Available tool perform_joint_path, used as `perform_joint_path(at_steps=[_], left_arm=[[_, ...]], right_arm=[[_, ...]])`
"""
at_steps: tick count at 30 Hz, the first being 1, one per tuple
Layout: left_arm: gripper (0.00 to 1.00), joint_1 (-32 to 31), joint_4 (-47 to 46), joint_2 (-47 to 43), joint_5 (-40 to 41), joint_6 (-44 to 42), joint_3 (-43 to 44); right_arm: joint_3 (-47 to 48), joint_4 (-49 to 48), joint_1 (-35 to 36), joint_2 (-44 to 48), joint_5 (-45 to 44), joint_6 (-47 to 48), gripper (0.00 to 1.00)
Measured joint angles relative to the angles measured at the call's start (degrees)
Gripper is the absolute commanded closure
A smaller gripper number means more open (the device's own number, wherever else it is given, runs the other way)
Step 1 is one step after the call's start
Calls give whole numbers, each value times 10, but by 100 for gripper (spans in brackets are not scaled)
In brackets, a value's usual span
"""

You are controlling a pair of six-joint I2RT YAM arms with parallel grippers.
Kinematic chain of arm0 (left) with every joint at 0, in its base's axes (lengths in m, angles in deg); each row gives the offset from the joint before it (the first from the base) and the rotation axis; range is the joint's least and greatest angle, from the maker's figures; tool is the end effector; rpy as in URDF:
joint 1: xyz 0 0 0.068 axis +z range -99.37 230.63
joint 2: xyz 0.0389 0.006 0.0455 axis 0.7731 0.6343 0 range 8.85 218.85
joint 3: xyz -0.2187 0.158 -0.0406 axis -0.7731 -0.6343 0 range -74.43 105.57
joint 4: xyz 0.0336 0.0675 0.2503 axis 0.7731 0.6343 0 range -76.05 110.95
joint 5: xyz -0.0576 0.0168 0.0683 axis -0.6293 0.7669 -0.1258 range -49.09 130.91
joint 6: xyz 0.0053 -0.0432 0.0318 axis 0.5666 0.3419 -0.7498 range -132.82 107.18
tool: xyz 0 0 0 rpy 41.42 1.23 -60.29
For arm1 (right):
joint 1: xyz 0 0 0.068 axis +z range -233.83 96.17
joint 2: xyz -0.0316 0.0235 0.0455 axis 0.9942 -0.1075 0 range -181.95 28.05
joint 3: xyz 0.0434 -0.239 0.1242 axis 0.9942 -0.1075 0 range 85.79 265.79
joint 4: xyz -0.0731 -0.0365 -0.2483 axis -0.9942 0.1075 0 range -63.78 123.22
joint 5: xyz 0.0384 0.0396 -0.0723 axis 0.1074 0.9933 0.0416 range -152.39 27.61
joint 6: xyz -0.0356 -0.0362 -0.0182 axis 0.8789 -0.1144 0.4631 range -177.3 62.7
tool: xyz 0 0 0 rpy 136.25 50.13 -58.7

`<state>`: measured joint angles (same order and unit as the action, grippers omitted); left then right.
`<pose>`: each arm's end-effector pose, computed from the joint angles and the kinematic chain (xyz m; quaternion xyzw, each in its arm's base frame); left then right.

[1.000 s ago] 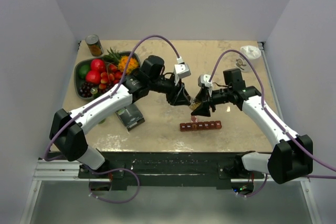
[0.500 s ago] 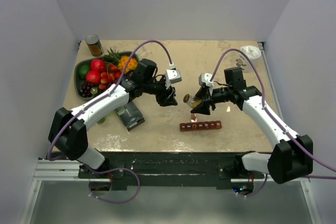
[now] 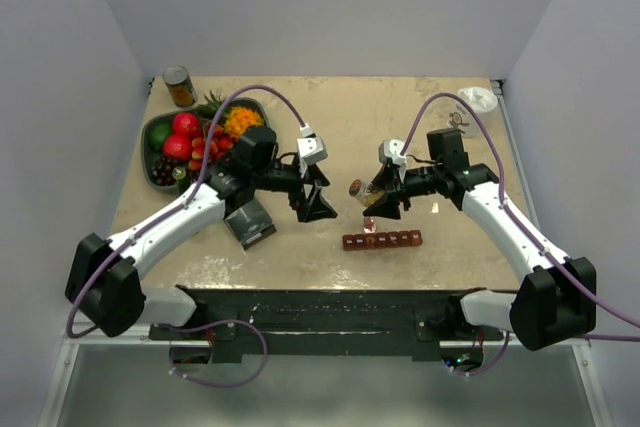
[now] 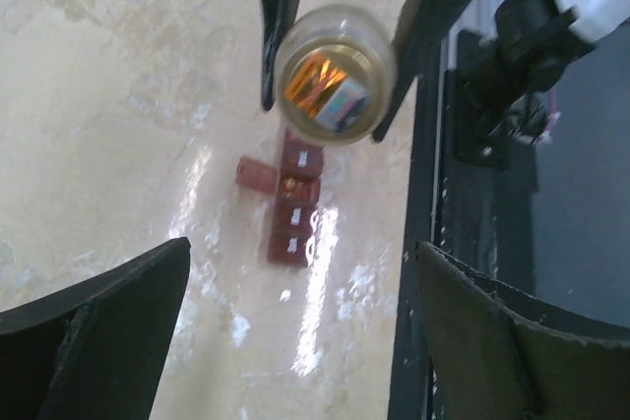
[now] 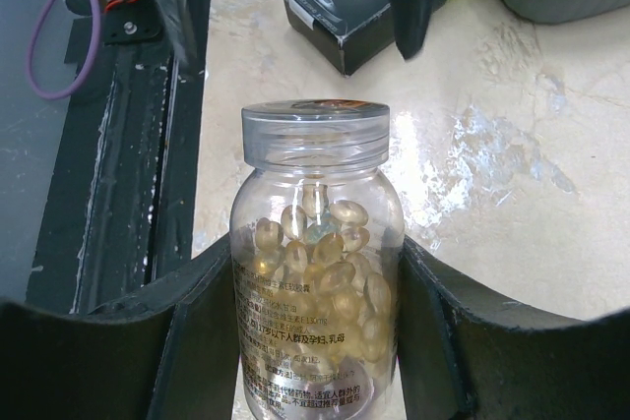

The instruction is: Sort the pills into containers

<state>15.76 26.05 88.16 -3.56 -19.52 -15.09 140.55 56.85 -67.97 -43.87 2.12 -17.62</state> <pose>0.2368 -0.1955 0.2929 0.4587 0.6921 -0.4302 0.3542 0.2316 0.0991 0.2832 -0.5376 0.6086 0.4243 0.4008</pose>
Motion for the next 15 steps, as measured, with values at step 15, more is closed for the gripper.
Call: perform_joint_path(at_steps=[15], left_arm=[[1, -3, -326, 10, -8, 525, -72]], right_arm=[[0, 0, 0, 0, -1, -2, 91]])
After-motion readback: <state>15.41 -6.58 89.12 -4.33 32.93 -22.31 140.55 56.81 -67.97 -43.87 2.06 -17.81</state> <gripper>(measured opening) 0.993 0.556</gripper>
